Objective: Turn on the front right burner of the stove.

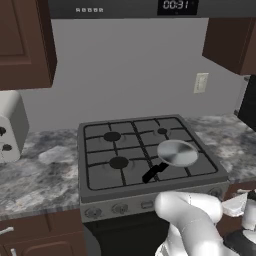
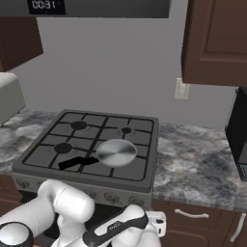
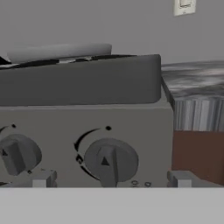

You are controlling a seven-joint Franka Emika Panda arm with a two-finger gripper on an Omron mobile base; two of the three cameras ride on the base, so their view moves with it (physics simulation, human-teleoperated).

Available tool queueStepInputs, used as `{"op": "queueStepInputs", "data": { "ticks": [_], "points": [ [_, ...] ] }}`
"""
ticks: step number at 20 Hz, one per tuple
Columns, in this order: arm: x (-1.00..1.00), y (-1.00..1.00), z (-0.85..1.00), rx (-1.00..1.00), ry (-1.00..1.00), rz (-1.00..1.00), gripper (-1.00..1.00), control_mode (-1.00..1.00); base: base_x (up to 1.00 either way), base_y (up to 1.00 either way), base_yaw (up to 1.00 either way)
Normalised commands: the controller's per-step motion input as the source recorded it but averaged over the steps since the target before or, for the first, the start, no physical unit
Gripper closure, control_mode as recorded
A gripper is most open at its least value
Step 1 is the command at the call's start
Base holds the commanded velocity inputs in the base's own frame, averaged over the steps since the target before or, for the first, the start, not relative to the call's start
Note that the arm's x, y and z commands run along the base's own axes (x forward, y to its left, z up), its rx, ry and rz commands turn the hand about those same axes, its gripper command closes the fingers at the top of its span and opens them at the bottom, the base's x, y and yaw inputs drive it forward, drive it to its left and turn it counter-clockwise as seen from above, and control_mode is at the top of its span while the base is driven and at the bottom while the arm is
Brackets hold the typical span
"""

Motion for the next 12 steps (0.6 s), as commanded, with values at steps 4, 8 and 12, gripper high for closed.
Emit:
{"op": "queueStepInputs", "data": {
  "ticks": [4,8,12],
  "points": [
    [0.04,0.04,-0.11,0.02,-0.05,-0.09,-1.00,-1.00,0.00,0.00,0.00],
    [0.20,0.02,-0.12,0.02,-0.08,-0.06,-1.00,-1.00,0.00,0.00,0.00],
    [0.31,0.02,-0.17,0.00,-0.08,-0.03,-1.00,-1.00,0.00,0.00,0.00]
  ]
}}
